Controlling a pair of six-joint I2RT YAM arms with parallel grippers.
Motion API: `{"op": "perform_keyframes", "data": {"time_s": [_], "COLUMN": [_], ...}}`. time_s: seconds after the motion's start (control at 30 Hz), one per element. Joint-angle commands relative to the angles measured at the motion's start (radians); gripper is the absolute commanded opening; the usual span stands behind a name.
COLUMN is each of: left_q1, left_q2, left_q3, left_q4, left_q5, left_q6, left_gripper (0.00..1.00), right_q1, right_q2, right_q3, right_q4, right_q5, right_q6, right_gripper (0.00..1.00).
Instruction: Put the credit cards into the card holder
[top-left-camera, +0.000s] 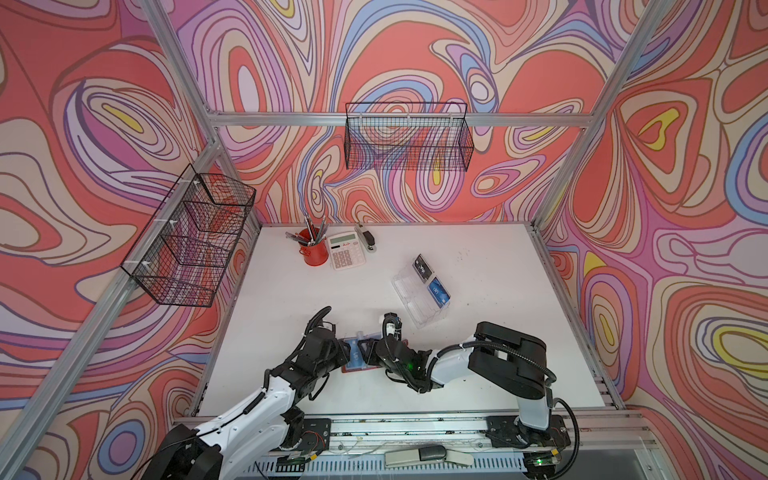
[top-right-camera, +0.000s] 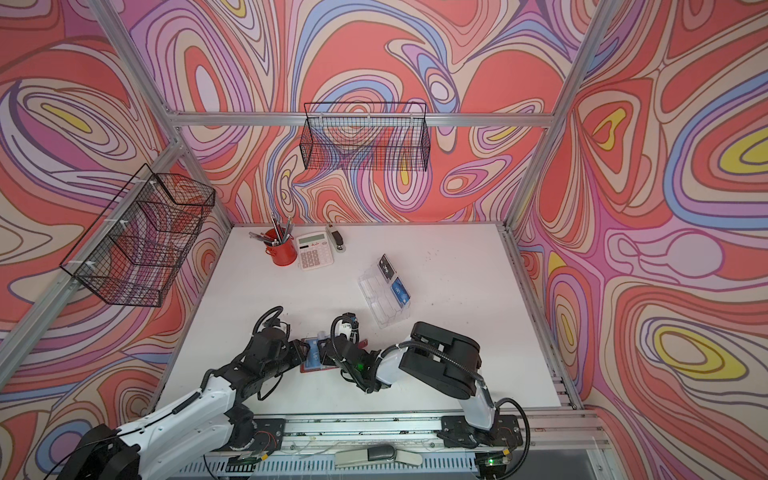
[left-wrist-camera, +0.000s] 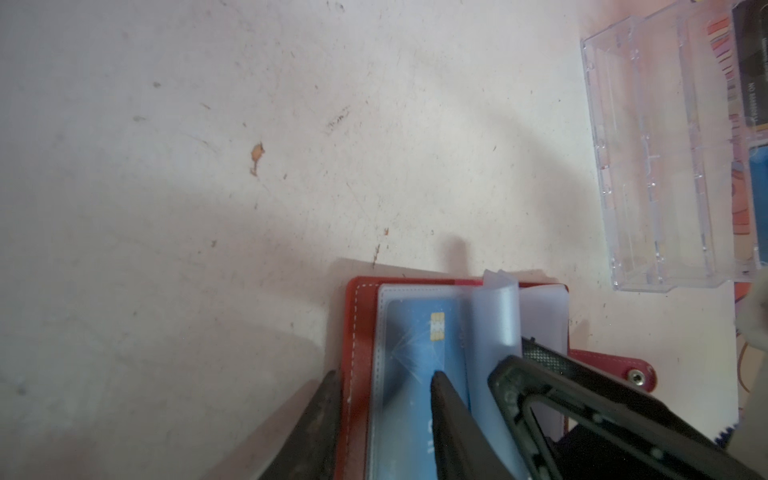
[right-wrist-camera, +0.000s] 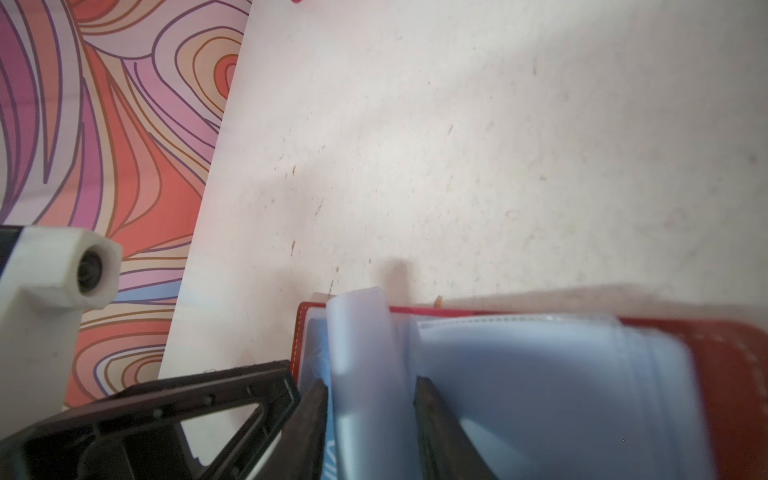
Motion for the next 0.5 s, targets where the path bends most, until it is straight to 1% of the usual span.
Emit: {"op": "perform_keyframes", "data": {"time_s": [0.0,0.07,0.17,0.37,0.47], "left_q1": [0.002,0.003,0.003,0.003,0.002], "left_q2": [-0.014,-0.026,-0.072,-0.194,-0.229], "left_q3": [0.013,0.026,0.033,0.001,-0.005], "left_q4": [-0.031,-0.072,-0.122,-0.137,-0.137], "left_q5": [-0.021,-0.047,-0.093,-0.136,-0.134], "left_q6": [0.003,0.007,0.007,0.006,0.004], "left_gripper": [0.39,0.38,0.38,0.39,0.39], "right_q1": [-0.019,-0.020,-0.019,-0.018,-0.011], "right_q2": [0.027,0.017,0.009,0.001,0.001], "right_q3": [-0.039,-0.043,-0.039,-0.060,-0.050], "right_q4": [0.001,0.013,0.022,0.105,0.122], "right_q5": [-0.043,-0.052,-0.083,-0.120,-0.141], "right_q6": [0.027,0.020,0.008,0.015,0.008], "right_gripper": [0.38,0.38,0.36,0.35,0.34]}}
